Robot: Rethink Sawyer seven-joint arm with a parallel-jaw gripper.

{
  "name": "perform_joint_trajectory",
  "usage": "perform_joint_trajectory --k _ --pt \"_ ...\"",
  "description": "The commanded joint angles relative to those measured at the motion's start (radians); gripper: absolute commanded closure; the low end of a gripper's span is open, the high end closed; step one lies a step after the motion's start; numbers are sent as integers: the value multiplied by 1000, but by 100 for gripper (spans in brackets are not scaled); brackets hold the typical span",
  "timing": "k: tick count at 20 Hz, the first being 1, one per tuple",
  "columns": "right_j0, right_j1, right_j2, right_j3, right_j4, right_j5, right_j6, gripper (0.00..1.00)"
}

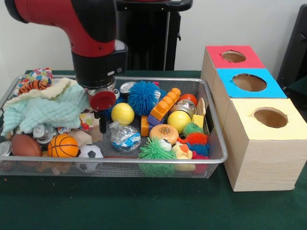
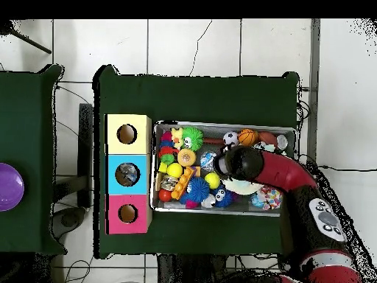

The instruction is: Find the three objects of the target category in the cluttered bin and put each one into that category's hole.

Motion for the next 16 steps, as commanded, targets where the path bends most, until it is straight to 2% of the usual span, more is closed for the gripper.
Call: perform_joint_trajectory --k 1,6,12,16 --pt "-105 -58 202 58 72 130 -190 0" --pt "-108 -71 218 80 68 141 -155 0" --pt "-92 -41 206 86 54 79 -86 0" --pt "-33 -43 142 102 31 50 -9 0"
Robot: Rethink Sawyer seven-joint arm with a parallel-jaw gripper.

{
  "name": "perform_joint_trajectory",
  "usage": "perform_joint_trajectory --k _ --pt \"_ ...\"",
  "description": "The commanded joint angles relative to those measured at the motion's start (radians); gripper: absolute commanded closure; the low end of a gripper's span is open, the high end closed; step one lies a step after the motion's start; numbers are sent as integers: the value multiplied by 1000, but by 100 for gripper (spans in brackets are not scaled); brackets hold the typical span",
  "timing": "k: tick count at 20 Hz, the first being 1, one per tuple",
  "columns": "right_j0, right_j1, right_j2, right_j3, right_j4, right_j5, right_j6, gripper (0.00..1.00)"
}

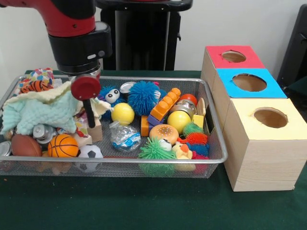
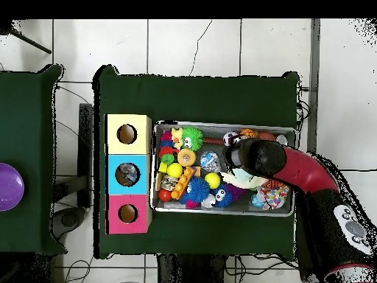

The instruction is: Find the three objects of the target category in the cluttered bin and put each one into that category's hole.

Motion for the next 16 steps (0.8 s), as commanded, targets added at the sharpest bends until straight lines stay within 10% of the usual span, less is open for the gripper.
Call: perform_joint_trajectory --k 1,16 --pt "98 17 0 84 -18 11 28 0" --pt "306 -9 -215 35 3 42 125 0"
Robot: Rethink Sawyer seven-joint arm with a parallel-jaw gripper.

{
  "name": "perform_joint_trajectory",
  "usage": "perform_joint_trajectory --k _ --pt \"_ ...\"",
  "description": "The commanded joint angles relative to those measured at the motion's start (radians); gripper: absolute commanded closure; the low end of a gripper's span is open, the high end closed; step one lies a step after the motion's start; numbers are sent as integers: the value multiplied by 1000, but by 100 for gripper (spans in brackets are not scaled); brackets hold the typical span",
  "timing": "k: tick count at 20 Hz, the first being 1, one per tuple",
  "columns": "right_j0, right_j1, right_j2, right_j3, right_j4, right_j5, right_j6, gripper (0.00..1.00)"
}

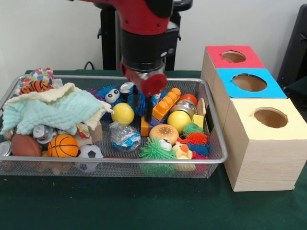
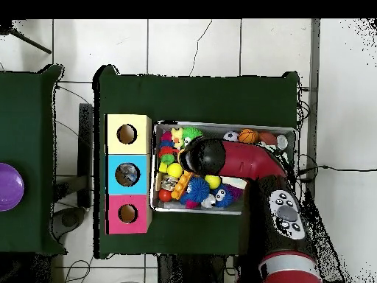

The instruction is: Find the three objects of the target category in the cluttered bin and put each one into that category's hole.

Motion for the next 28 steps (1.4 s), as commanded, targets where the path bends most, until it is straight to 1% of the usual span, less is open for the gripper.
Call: perform_joint_trajectory --k 1,5,9,12,16,20,23,28 --pt "5 25 -77 24 9 26 108 0" --pt "-15 68 -79 2 -8 -21 68 0" --pt "-23 115 -81 -17 -24 -64 54 0" --pt "-20 119 -85 -10 -26 -80 52 0" --pt "-27 159 -79 -13 -21 -125 50 0" --pt "-34 182 -35 2 23 -162 65 0" --pt "-13 176 -27 12 62 -147 98 0" --pt "-13 157 -18 25 87 -124 88 0"
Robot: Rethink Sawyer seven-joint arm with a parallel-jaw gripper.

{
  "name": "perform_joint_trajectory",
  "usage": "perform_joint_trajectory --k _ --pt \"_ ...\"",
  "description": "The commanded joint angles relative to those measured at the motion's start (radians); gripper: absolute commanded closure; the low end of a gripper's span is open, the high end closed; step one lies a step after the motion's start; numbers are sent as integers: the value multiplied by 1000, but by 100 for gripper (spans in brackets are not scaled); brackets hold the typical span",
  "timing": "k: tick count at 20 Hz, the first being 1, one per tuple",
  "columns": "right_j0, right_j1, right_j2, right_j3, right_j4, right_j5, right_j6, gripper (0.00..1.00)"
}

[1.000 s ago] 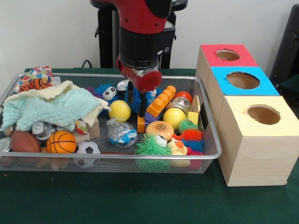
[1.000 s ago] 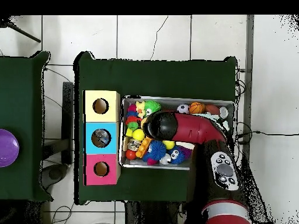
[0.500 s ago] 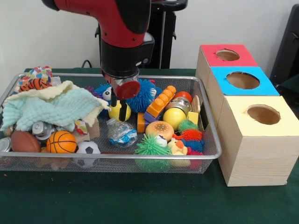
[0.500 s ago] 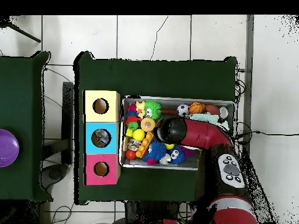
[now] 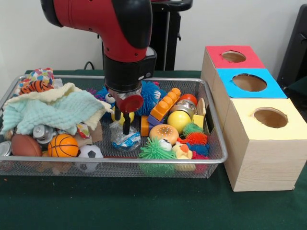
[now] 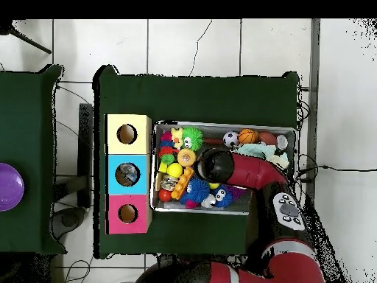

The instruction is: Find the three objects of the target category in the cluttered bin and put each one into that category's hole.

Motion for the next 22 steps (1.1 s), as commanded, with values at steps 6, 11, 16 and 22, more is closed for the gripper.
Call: perform_joint_trajectory --k 6,11,16,22 --pt "8 19 70 43 75 -24 77 0" --pt "-8 37 71 45 65 -35 49 0" --pt "-17 79 67 55 42 -88 46 0" --pt "-19 131 52 46 45 -117 62 0"
